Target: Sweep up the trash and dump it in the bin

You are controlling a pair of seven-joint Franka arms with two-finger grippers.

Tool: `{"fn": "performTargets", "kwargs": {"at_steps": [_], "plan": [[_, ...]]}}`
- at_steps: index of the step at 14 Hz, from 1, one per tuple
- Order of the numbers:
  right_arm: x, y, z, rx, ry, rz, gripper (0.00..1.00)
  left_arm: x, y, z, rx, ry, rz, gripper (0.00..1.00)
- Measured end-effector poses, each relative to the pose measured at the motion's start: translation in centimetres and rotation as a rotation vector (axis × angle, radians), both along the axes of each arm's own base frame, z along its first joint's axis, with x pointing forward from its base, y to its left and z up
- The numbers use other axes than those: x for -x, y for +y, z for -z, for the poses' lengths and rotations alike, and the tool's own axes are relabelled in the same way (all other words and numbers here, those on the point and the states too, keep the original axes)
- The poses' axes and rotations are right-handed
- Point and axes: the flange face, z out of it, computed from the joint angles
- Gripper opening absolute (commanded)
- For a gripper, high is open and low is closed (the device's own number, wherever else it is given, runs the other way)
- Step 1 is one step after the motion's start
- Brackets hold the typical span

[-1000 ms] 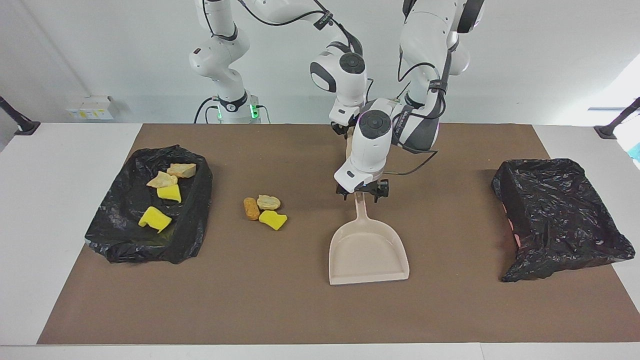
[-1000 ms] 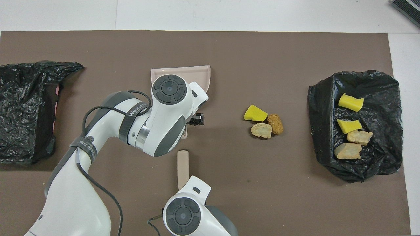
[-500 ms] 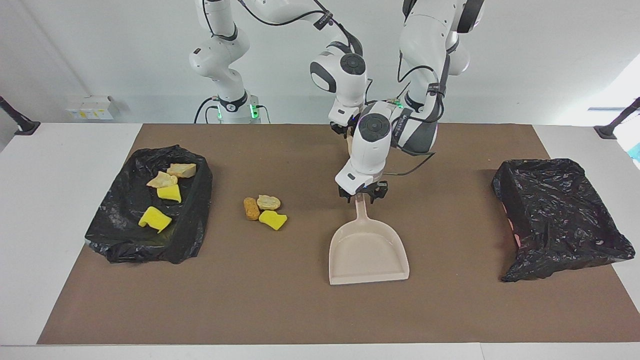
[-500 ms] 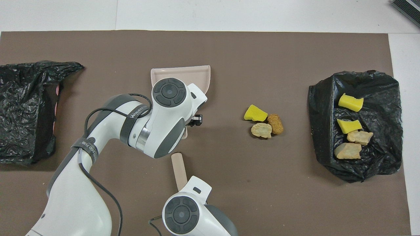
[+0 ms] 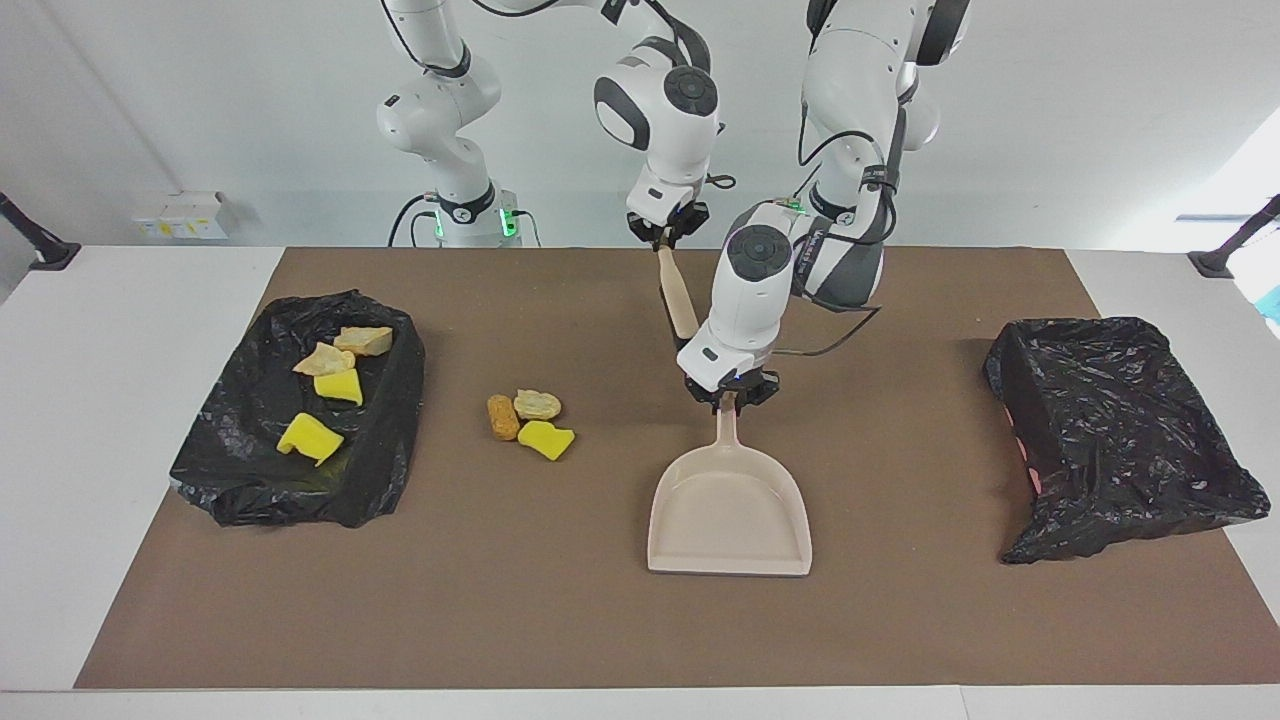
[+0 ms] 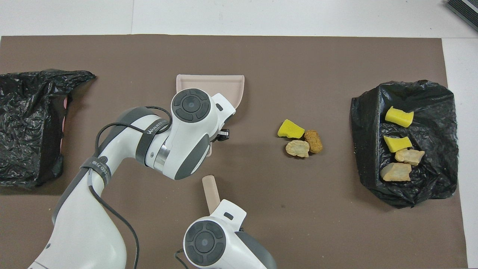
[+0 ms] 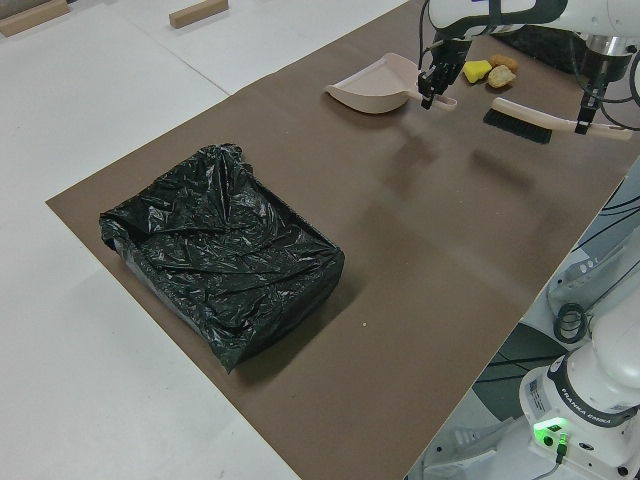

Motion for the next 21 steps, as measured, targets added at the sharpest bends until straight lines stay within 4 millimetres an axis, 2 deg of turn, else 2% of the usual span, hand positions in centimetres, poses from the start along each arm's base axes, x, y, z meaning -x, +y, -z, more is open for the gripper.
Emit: {"fn": "performTargets", "kwargs": {"at_steps": [2, 4, 6, 7, 8, 10, 12, 14, 15, 16, 18, 20, 21], "plan": [[-0.9, -2.6, -2.7, -0.01, -0.011, 0.022, 0.0, -1.3, 2.3, -1.4, 0.006, -0.019, 0.076, 0.0], [-1.6, -4.2, -4.2, -0.016, -0.028, 0.045, 0.0, -2.1, 4.3, -2.4, 0.004, -0.019, 0.179, 0.0], [-2.6, -6.4, -5.4, -0.003, -0.044, 0.074, 0.0, -2.3, 5.7, -2.5, -0.026, 0.009, 0.316, 0.0], [-3.3, -8.1, -6.3, -0.002, -0.045, 0.092, 0.0, -2.3, 6.2, -2.4, -0.049, 0.019, 0.393, 0.0], [-4.3, -10.5, -7.3, -0.002, -0.041, 0.116, 0.0, -2.3, 6.4, -2.4, -0.067, 0.026, 0.458, 0.0], [-6.6, -16.5, -9.2, -0.005, -0.051, 0.15, 0.0, -2.3, 6.9, -2.2, -0.082, 0.047, 0.564, 0.0], [-9.4, -21.5, -9.5, -0.031, -0.097, 0.133, 0.0, -2.6, 7.7, -2.2, -0.091, 0.06, 0.715, 0.0], [-12.3, -26.2, -7.3, -0.034, -0.105, 0.105, 0.0, -3.0, 8.9, -2.2, -0.092, 0.079, 0.823, 0.0], [-13.4, -27.5, -5.3, -0.007, -0.093, 0.101, 0.0, -3.0, 9.2, -2.1, -0.094, 0.088, 0.855, 0.0], [-14.4, -27.9, -3.0, 0.017, -0.086, 0.098, 0.0, -3.0, 9.3, -2.1, -0.1, 0.093, 0.901, 0.0], [-15.6, -27.1, 1.8, 0.04, -0.06, 0.093, 0.0, -3.0, 9.4, -2.1, -0.107, 0.105, 1.033, 0.0], [-15.8, -26.5, 5.1, 0.06, -0.023, 0.1, 0.0, -2.9, 9.5, -2.0, -0.104, 0.117, 1.151, 0.0], [-15.8, -26.5, 6.0, 0.067, -0.016, 0.102, 0.0, -2.7, 9.4, -1.9, -0.104, 0.123, 1.187, 0.0]]}}
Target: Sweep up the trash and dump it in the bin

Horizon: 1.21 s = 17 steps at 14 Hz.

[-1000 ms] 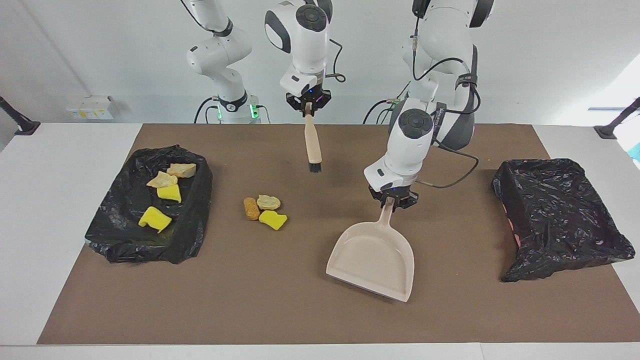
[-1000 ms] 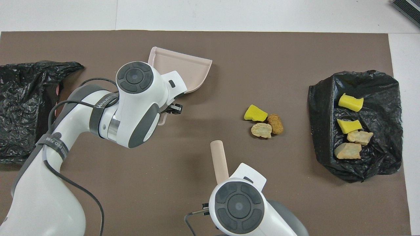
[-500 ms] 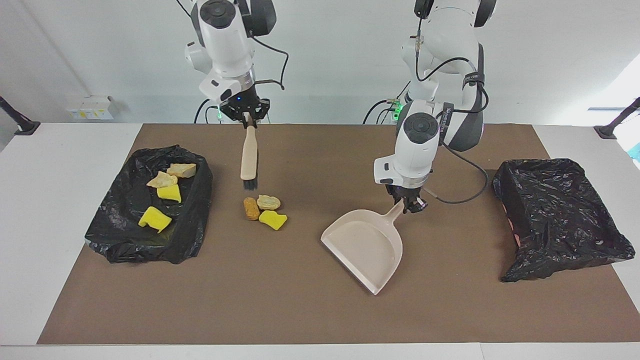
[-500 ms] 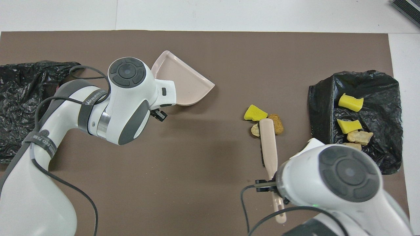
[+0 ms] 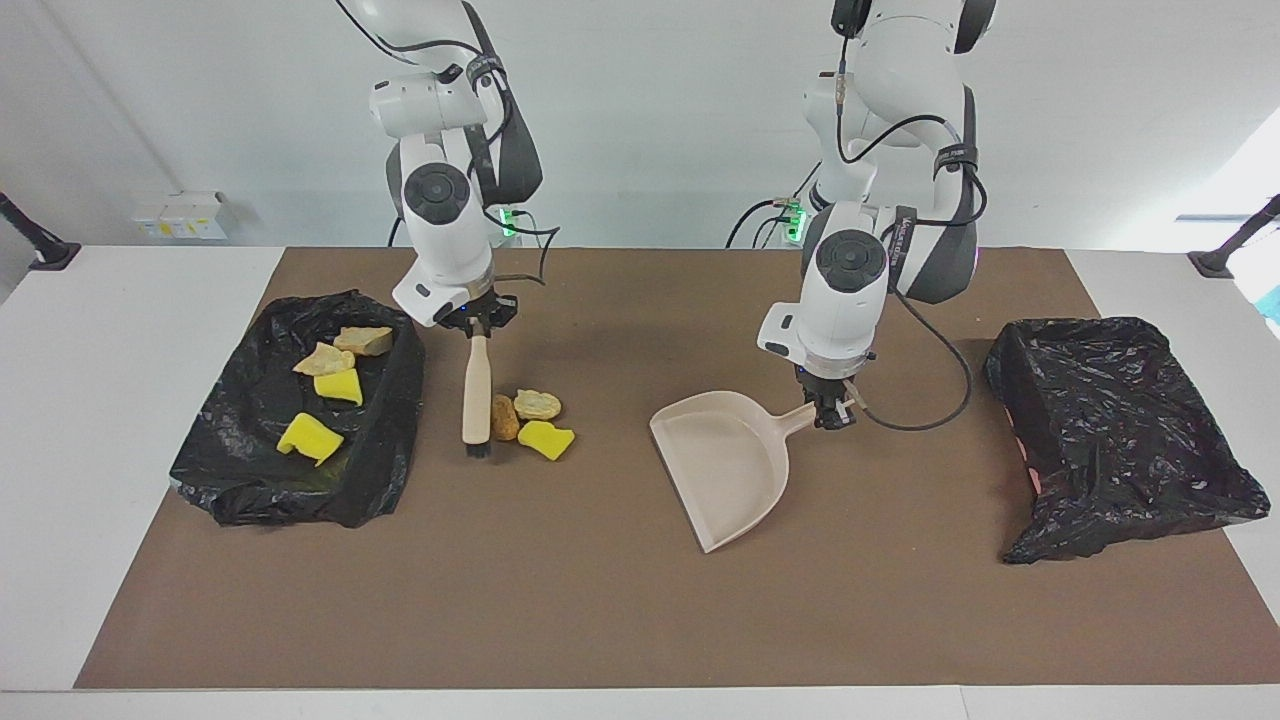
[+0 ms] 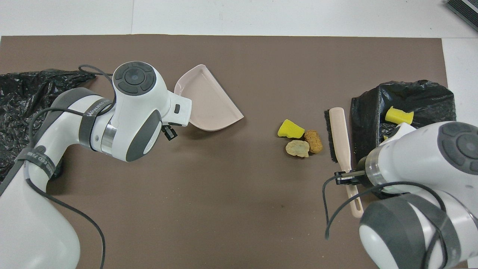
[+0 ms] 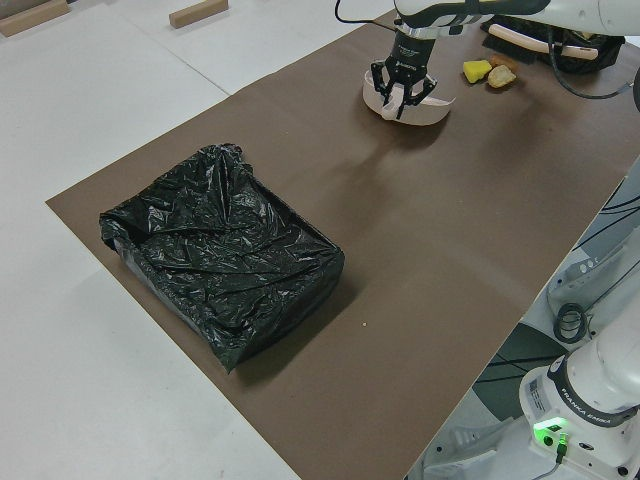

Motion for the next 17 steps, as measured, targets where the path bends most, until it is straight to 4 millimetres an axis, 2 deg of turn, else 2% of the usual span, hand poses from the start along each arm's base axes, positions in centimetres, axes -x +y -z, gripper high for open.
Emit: {"fn": "performTargets", "kwargs": {"at_steps": [2, 5, 7, 9, 13, 17], "plan": [[0.2, -0.5, 0.8, 0.024, 0.005, -0.007, 0.0, 0.7, -0.6, 0.1, -0.009, 0.003, 0.044, 0.0], [0.5, -0.7, 1.3, 0.033, 0.01, -0.004, 0.0, 3.2, -2.9, 0.6, -0.018, -0.021, 0.118, 0.0], [0.5, -0.3, 2.2, 0.034, 0.002, 0.009, 0.0, 5.1, -3.9, 1.0, -0.016, -0.042, 0.16, 0.0], [0.6, 0.7, 2.9, 0.028, 0.004, 0.031, 0.0, 6.0, -4.0, 1.2, -0.011, -0.048, 0.159, 0.0], [1.3, 4.7, 3.2, -0.053, 0.008, 0.055, 0.0, 7.7, -5.1, 1.4, -0.006, -0.064, 0.104, 0.0], [1.8, 12.5, 2.6, -0.207, 0.034, 0.058, 0.0, 8.5, -5.3, 1.8, 0.0, -0.074, 0.068, 0.0]]}}
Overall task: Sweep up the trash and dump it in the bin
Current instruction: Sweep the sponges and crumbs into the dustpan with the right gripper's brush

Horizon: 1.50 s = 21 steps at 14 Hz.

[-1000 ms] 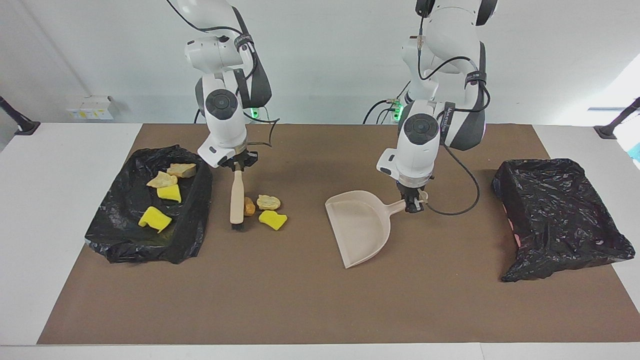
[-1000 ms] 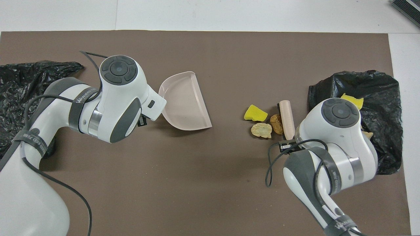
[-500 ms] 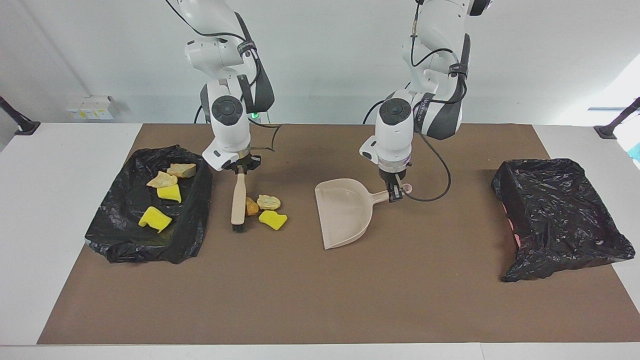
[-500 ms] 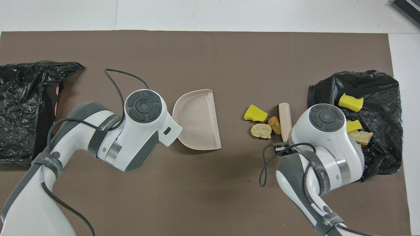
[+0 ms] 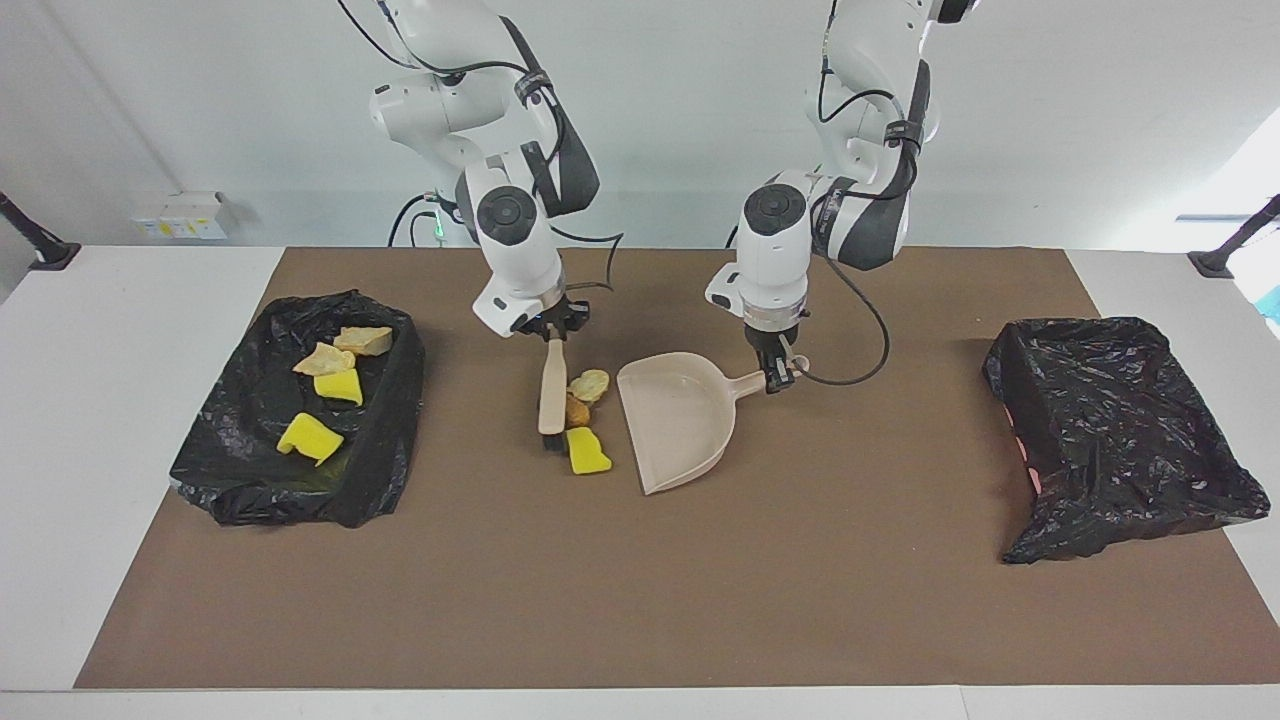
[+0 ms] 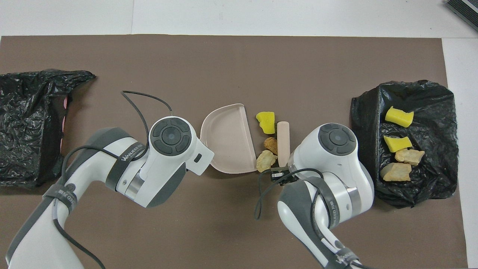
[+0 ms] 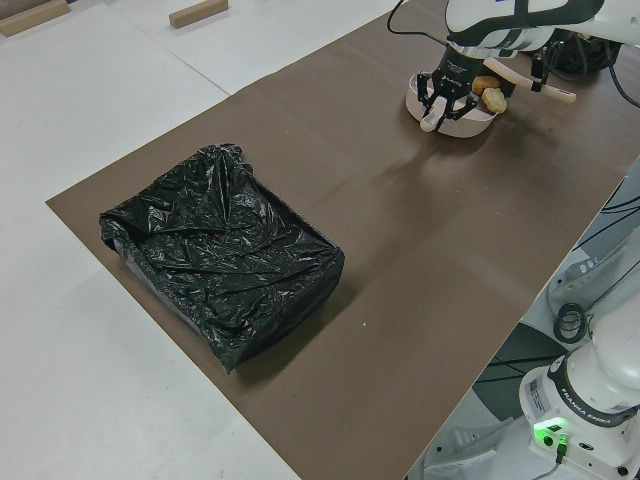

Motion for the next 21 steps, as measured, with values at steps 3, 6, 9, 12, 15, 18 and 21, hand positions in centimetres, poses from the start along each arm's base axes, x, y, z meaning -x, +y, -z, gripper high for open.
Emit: {"fn": "performTargets", "kwargs": {"at_steps": [3, 6, 9, 12, 15, 18, 21], "plan": [[-0.6, 3.0, -0.7, -0.098, 0.016, 0.048, 0.0, 0.3, 0.1, 0.2, 0.005, -0.007, -0.002, 0.0], [-1.6, 4.7, -3.7, -0.173, 0.012, 0.11, 0.0, 0.7, 0.2, 0.5, 0.022, -0.026, 0.004, 0.0], [-3.3, 4.8, -9.0, -0.18, 0.023, 0.176, 0.0, 0.9, 0.1, 0.7, 0.025, -0.029, 0.001, 0.0], [-5.4, 1.2, -10.0, -0.064, -0.056, 0.111, 0.0, 0.9, 0.2, 0.8, 0.025, -0.029, -0.007, 0.0], [-7.6, -4.2, -7.5, 0.065, -0.073, -0.028, 0.0, 1.0, 0.2, 1.0, 0.024, -0.029, -0.031, 0.0], [-8.1, -3.7, -1.5, 0.189, -0.002, -0.182, 0.0, 1.2, 0.3, 1.2, 0.023, -0.029, -0.08, 0.0], [-6.6, 1.8, 0.9, 0.195, 0.031, -0.279, 0.0, 1.4, 0.3, 1.1, 0.022, -0.029, -0.108, 0.0]]}}
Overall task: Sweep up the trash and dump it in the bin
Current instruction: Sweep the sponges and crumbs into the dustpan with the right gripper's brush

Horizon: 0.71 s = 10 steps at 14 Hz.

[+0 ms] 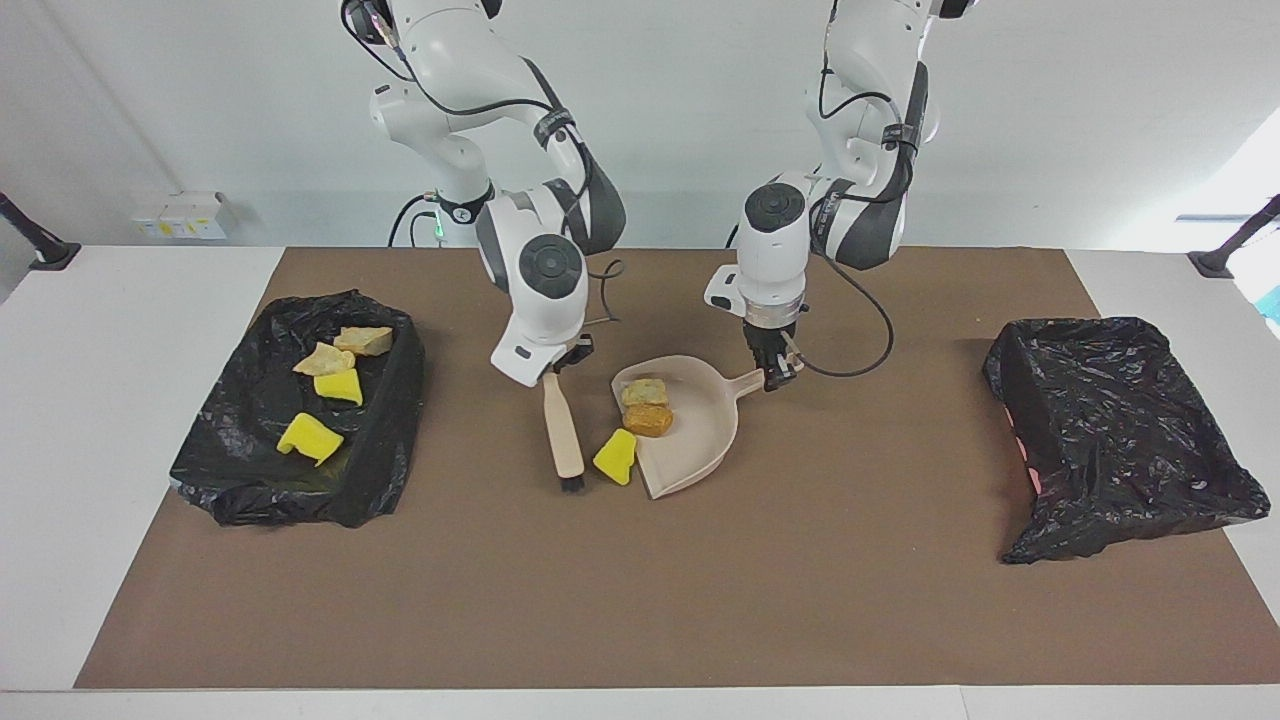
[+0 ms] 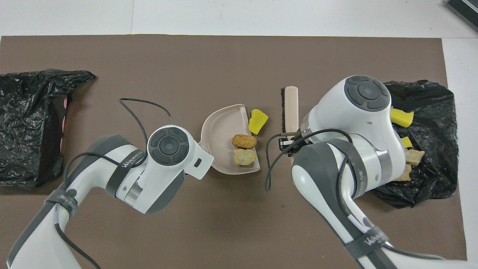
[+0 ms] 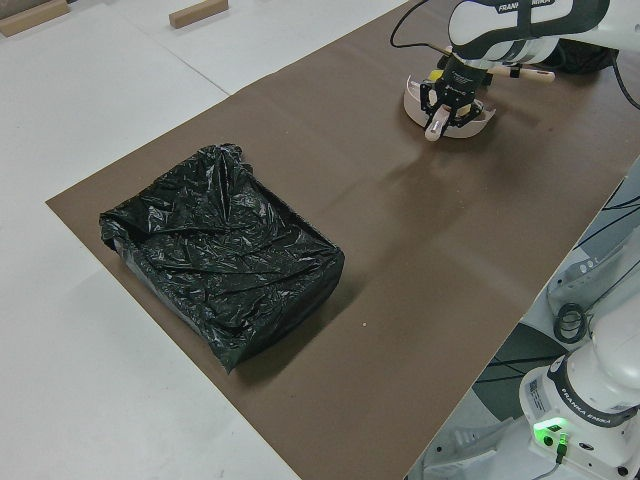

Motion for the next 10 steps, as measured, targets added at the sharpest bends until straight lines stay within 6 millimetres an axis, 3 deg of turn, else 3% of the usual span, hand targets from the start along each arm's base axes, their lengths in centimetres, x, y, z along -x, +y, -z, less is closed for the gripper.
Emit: {"fn": "performTargets", "kwargs": {"at_steps": [6, 8, 10], "plan": [[3.2, 5.6, -0.5, -0.117, 0.115, 0.077, 0.0, 0.5, 0.4, 0.1, 0.004, -0.003, -0.015, 0.0], [3.0, 5.8, -1.3, -0.128, 0.106, 0.108, 0.0, 0.5, 0.5, 0.2, 0.012, -0.013, -0.014, 0.0], [2.5, 5.1, -3.6, -0.13, 0.071, 0.171, 0.0, 0.3, 0.7, 0.1, 0.025, -0.022, -0.022, 0.0]]}}
